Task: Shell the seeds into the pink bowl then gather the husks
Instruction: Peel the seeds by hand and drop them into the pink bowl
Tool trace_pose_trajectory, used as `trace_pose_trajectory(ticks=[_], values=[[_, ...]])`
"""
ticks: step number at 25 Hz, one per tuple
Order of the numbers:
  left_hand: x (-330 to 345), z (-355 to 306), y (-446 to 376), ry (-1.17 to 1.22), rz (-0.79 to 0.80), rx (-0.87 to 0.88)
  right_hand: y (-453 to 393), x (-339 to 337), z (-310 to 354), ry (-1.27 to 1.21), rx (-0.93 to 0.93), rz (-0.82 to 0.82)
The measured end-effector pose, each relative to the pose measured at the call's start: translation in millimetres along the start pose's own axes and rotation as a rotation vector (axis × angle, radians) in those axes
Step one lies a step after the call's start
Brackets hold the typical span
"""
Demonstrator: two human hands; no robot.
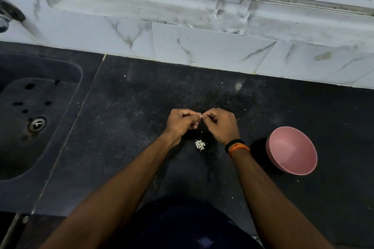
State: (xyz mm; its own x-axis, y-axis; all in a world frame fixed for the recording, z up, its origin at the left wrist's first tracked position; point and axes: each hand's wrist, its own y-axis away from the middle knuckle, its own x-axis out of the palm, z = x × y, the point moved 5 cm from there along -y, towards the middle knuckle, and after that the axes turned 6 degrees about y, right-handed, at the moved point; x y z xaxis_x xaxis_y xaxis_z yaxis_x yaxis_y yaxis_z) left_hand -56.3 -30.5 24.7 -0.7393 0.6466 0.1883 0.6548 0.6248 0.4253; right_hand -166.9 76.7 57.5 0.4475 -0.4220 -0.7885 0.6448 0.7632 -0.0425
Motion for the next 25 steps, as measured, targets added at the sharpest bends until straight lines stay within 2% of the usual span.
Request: trace_pose_trajectory(ticks=[8,14,25], values=[[-3.2,-0.8,-6.5,-0.110,0.017,0.025,-0.8,-4.4,5.5,0.081,-0.075,0.028],[-3.6,0.4,-9.4,-0.195,0.053,0.027,0.1,-1.0,2.4,0.126,-0.065,0.038],[0.0,4.7,-2.7,-0.133,0.088,-0.016,9.1,5.7,-6.2,0.076,0.028,0.018]])
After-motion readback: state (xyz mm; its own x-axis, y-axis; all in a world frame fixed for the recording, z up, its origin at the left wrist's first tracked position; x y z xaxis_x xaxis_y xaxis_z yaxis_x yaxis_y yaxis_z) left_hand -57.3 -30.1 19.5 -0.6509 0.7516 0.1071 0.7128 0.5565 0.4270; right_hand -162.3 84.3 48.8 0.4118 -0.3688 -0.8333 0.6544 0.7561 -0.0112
